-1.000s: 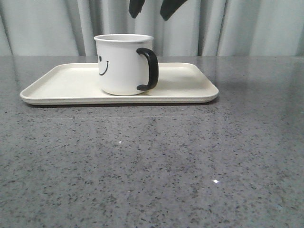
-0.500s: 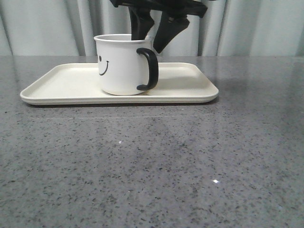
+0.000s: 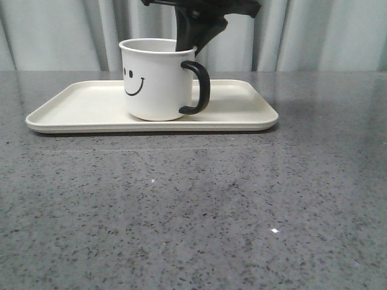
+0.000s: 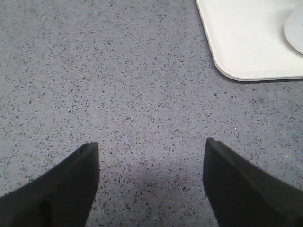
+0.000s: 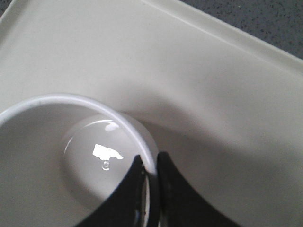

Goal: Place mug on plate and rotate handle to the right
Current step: 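Lower the right gripper into the mug rim and grip it, then rotate the mug with the right gripper, turning the handle sideways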

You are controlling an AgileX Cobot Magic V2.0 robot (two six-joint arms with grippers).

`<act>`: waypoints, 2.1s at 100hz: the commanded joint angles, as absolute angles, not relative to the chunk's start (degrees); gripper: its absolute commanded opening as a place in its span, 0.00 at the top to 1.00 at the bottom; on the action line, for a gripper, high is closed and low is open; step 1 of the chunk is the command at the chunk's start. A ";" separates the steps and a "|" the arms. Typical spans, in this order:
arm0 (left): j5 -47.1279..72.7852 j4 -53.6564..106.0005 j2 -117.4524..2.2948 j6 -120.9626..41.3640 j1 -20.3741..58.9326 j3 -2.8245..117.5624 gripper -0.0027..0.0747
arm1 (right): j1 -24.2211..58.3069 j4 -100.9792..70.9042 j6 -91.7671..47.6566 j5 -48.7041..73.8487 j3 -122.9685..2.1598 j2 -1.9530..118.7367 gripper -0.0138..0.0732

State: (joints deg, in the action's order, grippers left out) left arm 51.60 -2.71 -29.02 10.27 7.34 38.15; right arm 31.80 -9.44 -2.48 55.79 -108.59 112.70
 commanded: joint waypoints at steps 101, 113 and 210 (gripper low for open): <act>47.72 -2.39 -29.34 10.78 7.17 39.74 0.37 | 26.25 -25.43 -39.79 76.59 -132.72 118.53 0.91; 47.72 -2.39 -29.34 10.78 7.17 39.74 0.37 | 26.25 -25.06 -41.27 76.63 -132.72 118.57 0.91; 47.93 -2.39 -29.34 10.78 7.17 39.74 0.37 | 28.48 -25.06 -51.04 76.65 -126.42 117.25 0.91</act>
State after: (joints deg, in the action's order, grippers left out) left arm 51.60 -2.71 -29.02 10.27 7.34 38.15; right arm 28.76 -23.20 -49.29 71.73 -125.67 121.97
